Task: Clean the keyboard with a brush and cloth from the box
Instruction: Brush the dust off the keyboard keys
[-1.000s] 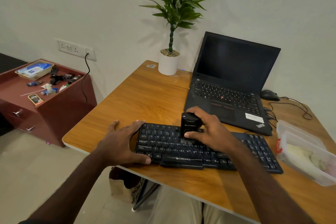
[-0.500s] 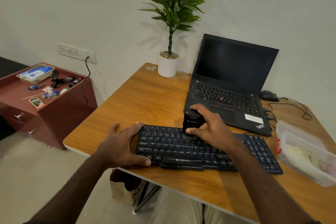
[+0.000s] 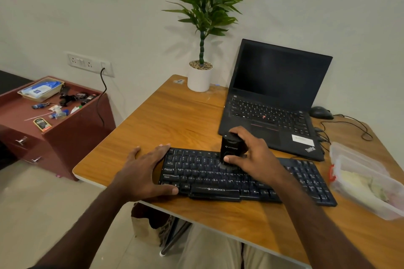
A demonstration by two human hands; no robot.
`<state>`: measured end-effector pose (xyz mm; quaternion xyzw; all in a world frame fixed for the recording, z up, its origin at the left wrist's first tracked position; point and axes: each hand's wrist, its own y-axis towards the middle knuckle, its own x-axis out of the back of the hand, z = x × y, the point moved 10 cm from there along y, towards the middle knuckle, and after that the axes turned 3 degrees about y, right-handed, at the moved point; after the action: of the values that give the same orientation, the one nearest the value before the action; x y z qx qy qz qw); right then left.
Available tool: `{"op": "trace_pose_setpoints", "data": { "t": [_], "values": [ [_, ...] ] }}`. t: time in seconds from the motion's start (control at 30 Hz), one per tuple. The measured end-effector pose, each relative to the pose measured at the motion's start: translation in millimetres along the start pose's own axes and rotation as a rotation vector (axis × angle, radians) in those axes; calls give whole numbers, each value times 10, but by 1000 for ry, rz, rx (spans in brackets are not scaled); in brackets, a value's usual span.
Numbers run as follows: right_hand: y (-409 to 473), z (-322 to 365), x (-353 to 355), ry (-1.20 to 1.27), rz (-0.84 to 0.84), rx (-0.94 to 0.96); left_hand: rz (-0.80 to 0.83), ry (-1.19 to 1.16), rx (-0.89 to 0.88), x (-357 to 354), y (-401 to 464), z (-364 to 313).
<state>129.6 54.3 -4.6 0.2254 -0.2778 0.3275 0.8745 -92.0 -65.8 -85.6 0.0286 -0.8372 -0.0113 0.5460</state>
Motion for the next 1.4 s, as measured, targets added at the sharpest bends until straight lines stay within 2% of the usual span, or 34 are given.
{"op": "trace_pose_setpoints", "data": {
  "t": [0.13,0.3,0.5,0.67,0.8,1.0,1.13,1.23,1.4],
  "values": [
    [-12,-81,163,-67,-94,-22,-59,-22,-10,21,2,18],
    [-47,-59,79,-80,-71,-10,-142,28,-51,28,-28,-51],
    [-43,54,-12,-23,-73,35,-274,150,-97,-76,-11,-726],
    [-82,-113,174,-99,-19,-23,-222,290,-35,-198,166,-794],
    [-99,-255,417,-106,0,-90,-210,277,-51,-189,237,-686],
    [-139,-311,447,-68,14,-82,-221,242,-60,-142,294,-665],
    [-84,-235,271,-48,-48,-6,-219,214,-64,-148,290,-670],
    [-36,-182,204,64,-78,16,-206,210,-60,-153,284,-674],
    [-29,-289,247,-48,43,-25,-181,219,-51,-157,274,-686]
  ]
}}
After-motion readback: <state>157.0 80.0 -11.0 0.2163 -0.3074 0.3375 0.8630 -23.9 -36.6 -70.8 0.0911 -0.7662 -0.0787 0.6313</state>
